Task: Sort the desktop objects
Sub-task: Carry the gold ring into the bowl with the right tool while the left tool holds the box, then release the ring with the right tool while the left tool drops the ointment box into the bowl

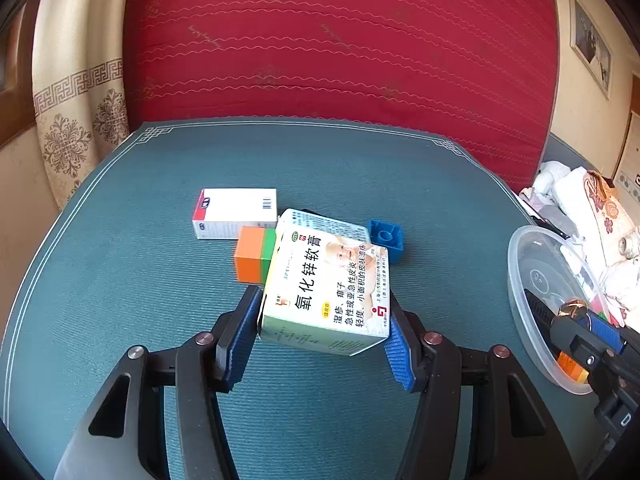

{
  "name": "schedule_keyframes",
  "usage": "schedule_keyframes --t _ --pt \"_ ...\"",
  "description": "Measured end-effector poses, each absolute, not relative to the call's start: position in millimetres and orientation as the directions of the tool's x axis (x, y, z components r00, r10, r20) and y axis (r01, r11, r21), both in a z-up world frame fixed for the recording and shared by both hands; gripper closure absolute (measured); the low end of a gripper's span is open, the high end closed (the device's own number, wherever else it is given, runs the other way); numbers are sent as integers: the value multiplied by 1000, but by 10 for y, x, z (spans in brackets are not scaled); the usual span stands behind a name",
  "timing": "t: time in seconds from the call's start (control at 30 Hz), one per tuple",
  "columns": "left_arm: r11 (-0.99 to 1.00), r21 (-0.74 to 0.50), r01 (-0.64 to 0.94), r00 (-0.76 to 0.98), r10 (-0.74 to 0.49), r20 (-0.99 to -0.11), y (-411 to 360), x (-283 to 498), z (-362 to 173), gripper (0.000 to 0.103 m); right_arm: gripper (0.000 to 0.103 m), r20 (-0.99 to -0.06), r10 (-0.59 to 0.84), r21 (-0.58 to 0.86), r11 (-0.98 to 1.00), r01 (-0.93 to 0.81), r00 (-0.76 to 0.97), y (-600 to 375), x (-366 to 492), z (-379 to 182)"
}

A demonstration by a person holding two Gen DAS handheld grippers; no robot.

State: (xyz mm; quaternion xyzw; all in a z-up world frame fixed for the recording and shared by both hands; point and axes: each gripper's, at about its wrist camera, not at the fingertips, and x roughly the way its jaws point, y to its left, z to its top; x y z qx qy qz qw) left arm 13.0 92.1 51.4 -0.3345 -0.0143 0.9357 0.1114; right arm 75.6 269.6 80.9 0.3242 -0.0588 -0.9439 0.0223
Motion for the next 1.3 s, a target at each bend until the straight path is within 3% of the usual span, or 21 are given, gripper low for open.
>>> schedule_keyframes --t 0.6,1.3 --pt "-910 -66 -408 -696 357 -623 1902 287 738 43 64 -564 117 152 -958 -243 -817 3889 892 898" --pt "-818 -43 -574 -615 465 -637 2886 356 816 42 64 -551 132 194 -940 -280 -824 4345 949 868"
